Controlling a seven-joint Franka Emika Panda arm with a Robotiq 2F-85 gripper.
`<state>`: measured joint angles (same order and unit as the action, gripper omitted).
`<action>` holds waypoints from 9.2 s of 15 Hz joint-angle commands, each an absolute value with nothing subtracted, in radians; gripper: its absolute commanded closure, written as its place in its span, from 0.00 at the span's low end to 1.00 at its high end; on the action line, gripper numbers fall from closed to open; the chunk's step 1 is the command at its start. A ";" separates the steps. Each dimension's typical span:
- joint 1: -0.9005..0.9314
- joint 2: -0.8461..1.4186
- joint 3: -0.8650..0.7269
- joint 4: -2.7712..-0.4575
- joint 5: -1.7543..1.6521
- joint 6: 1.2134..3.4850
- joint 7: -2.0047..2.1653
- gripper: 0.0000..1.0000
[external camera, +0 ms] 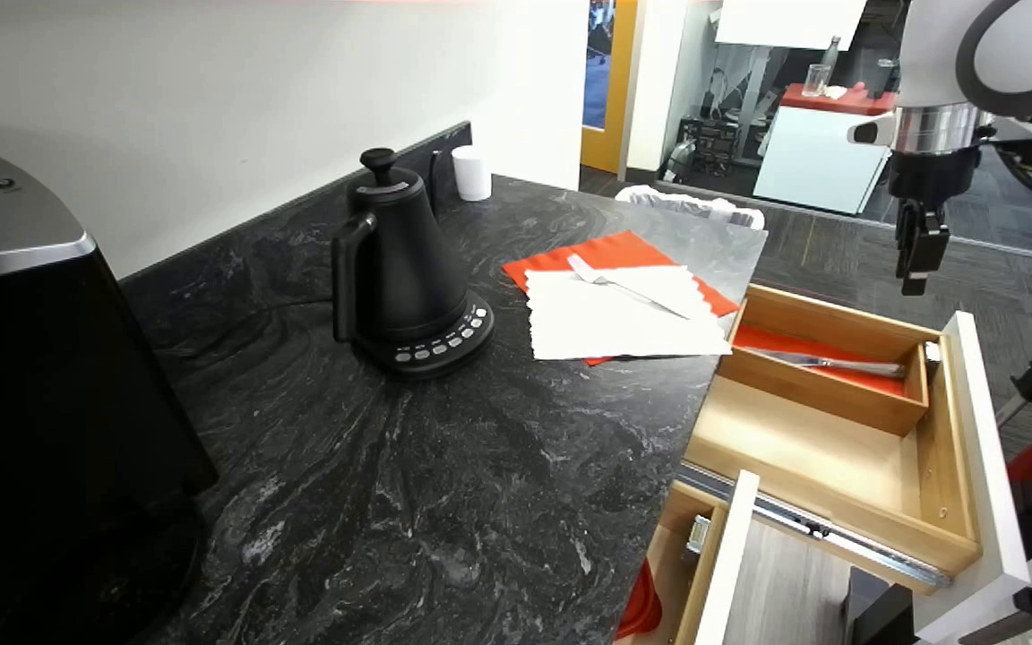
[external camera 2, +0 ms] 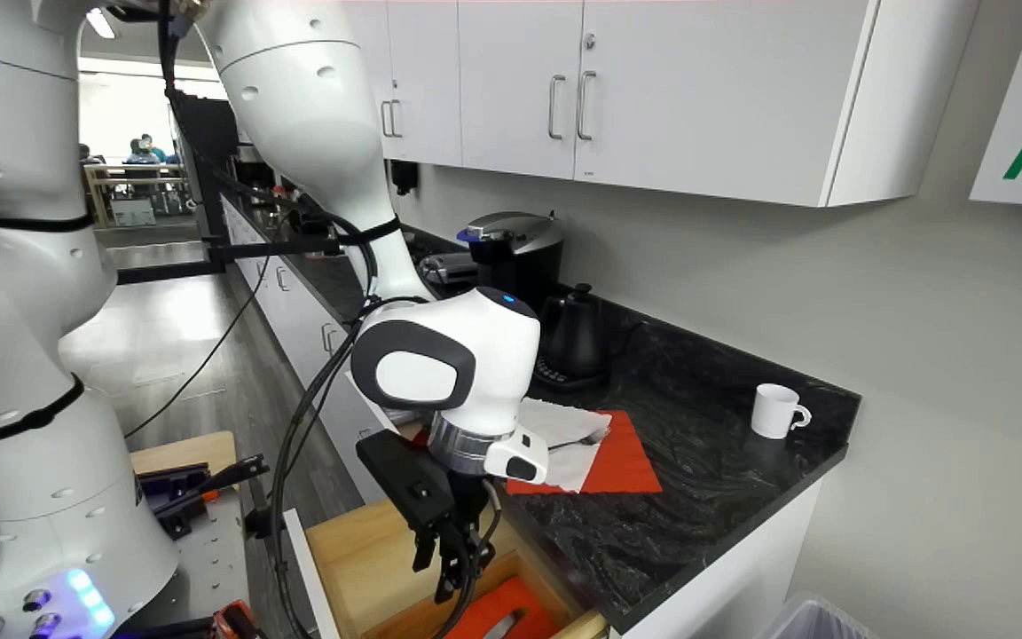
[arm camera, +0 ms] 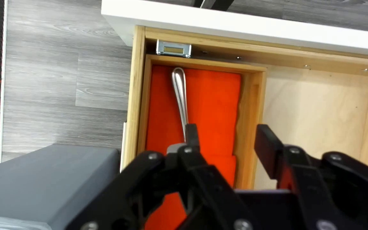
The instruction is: Move the knife and fork to the right compartment of the drawer respectively
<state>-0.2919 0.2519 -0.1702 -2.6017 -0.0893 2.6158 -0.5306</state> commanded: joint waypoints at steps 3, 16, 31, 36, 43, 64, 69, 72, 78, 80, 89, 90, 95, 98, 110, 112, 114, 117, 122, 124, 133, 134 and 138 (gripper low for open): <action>-0.238 0.310 -0.197 -2.491 -0.220 2.579 -0.382 0.05; -0.209 0.521 0.043 -2.095 -0.137 2.572 -0.565 0.00; -0.166 0.593 0.049 -2.009 -0.161 2.604 -0.518 0.00; -0.165 0.593 0.049 -2.009 -0.161 2.604 -0.518 0.00; -0.091 0.643 0.050 -1.923 -0.156 2.590 -0.408 0.00; 0.015 0.718 -0.036 -1.858 -0.011 2.611 0.099 0.00; 0.006 0.720 -0.022 -1.858 0.031 2.620 0.098 0.14; 0.009 0.717 -0.025 -1.864 0.036 2.629 0.102 0.39; 0.017 0.714 -0.035 -1.871 0.034 2.634 0.116 0.26; 0.018 0.714 -0.037 -1.873 0.034 2.636 0.117 0.19; 0.029 0.690 -0.057 -1.896 0.025 2.674 0.133 0.00; 0.028 0.691 -0.057 -1.896 0.026 2.681 0.132 0.00; 0.021 0.699 -0.049 -1.895 0.029 2.683 0.118 0.32; 0.021 0.697 -0.050 -1.898 0.032 2.682 0.124 0.53; 0.019 0.693 -0.056 -1.898 0.036 2.674 0.135 0.96; 0.025 0.661 -0.051 -1.925 0.032 2.686 0.130 0.96; 0.020 0.634 -0.036 -1.943 0.035 2.679 0.112 0.96; 0.014 0.602 -0.020 -1.963 0.040 2.667 0.103 0.95; 0.009 0.512 -0.047 -2.055 0.017 2.619 0.098 0.95; -0.003 0.451 -0.062 -2.127 0.013 2.614 0.087 0.95; -0.176 0.164 -0.051 -2.526 0.091 2.695 -0.219 0.95; -0.193 0.148 -0.054 -2.552 0.108 2.697 -0.266 0.95; -0.254 0.127 -0.071 -2.609 0.149 2.676 -0.498 0.95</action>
<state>-0.2099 0.1829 -0.0717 -2.5384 0.1198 2.6659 -0.3501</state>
